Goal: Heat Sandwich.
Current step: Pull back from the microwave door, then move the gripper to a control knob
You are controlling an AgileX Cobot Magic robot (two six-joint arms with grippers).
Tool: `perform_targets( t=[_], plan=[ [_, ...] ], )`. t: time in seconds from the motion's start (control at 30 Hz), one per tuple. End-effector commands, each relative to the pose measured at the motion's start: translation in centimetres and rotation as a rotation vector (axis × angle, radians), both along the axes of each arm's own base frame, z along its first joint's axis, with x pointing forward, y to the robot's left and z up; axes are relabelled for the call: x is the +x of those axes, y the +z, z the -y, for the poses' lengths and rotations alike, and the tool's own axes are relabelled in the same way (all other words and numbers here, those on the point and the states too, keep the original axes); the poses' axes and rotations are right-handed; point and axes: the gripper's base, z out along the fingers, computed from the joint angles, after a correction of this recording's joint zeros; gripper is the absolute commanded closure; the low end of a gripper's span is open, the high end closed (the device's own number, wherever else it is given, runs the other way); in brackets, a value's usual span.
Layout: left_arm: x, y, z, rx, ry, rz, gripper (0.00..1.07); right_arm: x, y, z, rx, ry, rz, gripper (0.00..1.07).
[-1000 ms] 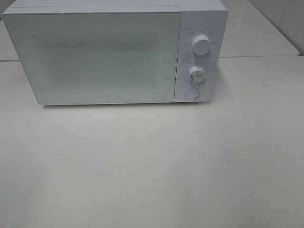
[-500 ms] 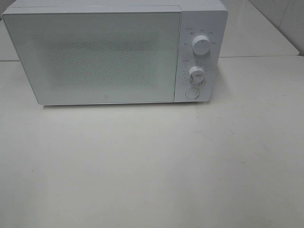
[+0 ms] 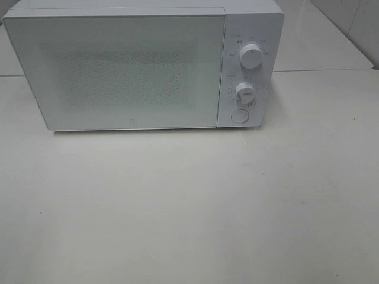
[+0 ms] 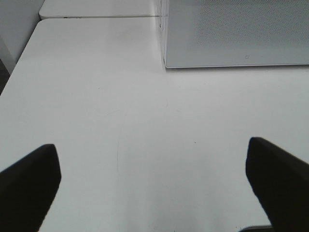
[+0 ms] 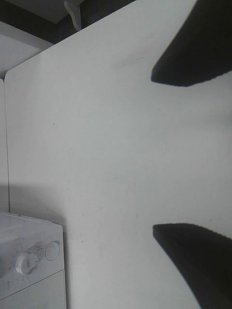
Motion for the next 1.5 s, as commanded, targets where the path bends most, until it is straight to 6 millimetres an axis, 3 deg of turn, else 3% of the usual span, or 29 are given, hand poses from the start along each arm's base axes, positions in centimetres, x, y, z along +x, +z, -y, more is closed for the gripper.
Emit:
perform_targets(
  t=[0.03,0.6,0.97,1.27,1.5],
  plan=[
    [-0.3,-0.1,0.0,-0.004,-0.001,0.023,0.07,-0.3,0.0,0.0,-0.009,-0.005,0.029,0.32],
    [-0.3,-0.1,0.0,-0.004,-0.001,0.023,0.07,-0.1,0.0,0.0,-0.010,-0.005,0.023,0.32],
    [-0.3,-0.1,0.0,-0.004,-0.001,0.023,0.07,-0.2,1.7,0.0,-0.009,0.002,0.137,0.28],
    [-0.3,-0.1,0.0,-0.004,-0.001,0.023,0.07,3.0,2.5,-0.2,-0.008,0.011,0.081,0.29],
    [-0.3,-0.1,0.0,-0.004,-0.001,0.023,0.07,6.7,3.2,-0.7,0.015,0.035,0.079,0.30]
  ],
)
